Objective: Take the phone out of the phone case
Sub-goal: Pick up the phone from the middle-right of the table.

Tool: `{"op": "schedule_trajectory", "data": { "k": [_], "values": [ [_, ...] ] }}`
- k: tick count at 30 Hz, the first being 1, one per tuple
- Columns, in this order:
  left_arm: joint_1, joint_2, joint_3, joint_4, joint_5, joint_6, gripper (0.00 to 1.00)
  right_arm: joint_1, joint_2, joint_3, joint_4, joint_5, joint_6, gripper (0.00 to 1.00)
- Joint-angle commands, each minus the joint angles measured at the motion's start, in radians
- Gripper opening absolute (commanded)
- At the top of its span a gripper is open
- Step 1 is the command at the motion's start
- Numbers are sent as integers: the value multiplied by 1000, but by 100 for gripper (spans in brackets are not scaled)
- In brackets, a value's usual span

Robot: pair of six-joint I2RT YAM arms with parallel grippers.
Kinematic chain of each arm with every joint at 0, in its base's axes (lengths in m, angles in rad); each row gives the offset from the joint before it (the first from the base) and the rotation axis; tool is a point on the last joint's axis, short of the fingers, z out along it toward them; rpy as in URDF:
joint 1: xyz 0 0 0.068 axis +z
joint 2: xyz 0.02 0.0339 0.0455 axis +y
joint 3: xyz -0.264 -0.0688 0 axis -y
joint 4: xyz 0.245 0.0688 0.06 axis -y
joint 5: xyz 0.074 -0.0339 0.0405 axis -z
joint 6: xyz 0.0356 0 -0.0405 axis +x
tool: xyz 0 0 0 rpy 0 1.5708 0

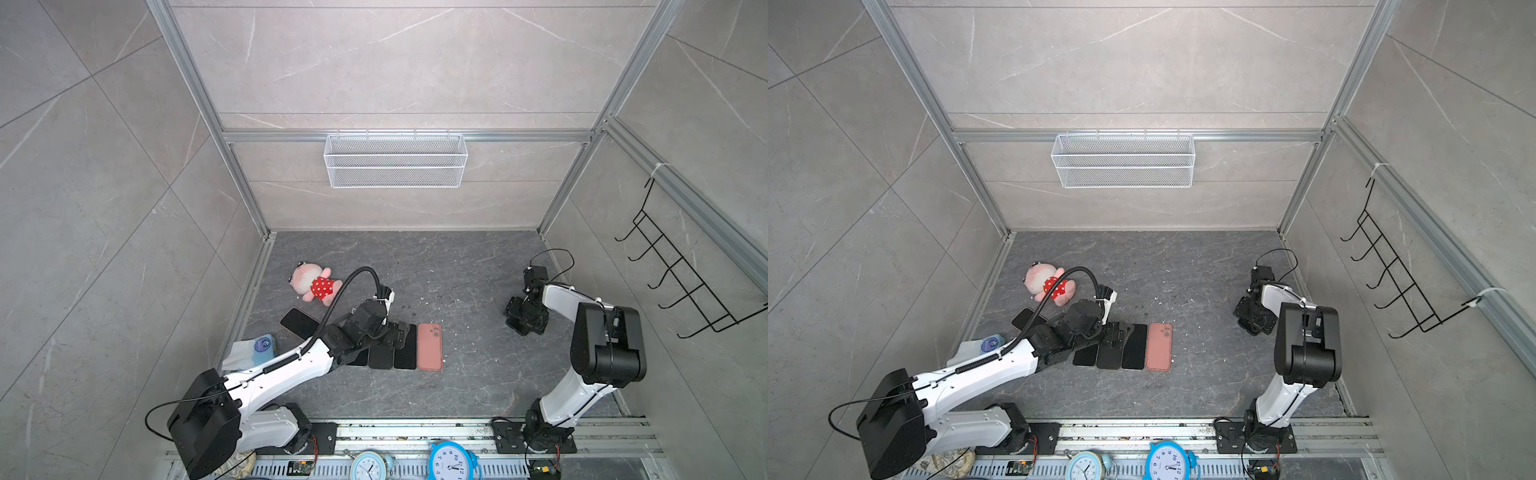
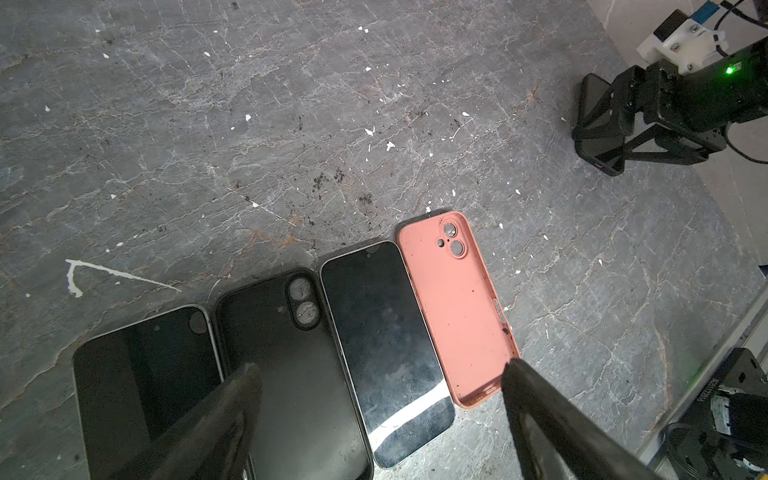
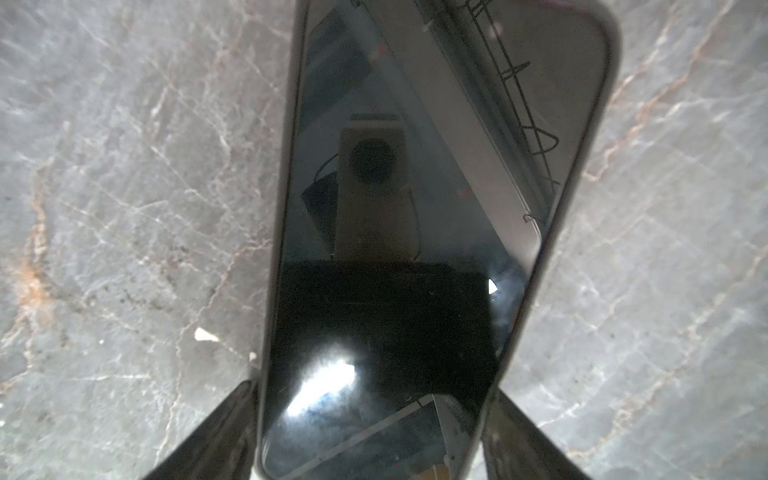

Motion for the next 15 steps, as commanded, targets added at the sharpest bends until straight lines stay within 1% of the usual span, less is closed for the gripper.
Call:
{"op": "schedule_trajectory", "data": {
  "k": [1,2,7,12,15],
  "values": [
    [4,-26,2,15,13,-11,92,18,19,-48,-23,-8,-34,65],
    [4,-26,4,14,14,-12,92,19,14,-53,-18,-18,-35,61],
    [5,-21,13,14,29,-28,92,40,-13,-65,-7,-32,-38,50],
    [5,-4,26,39,67,-52,92,85,-66,-76,-3,-39,-56,45],
    [6,13,37,53,81,-64,92,121,-96,-79,-6,-45,-73,39]
  ]
}}
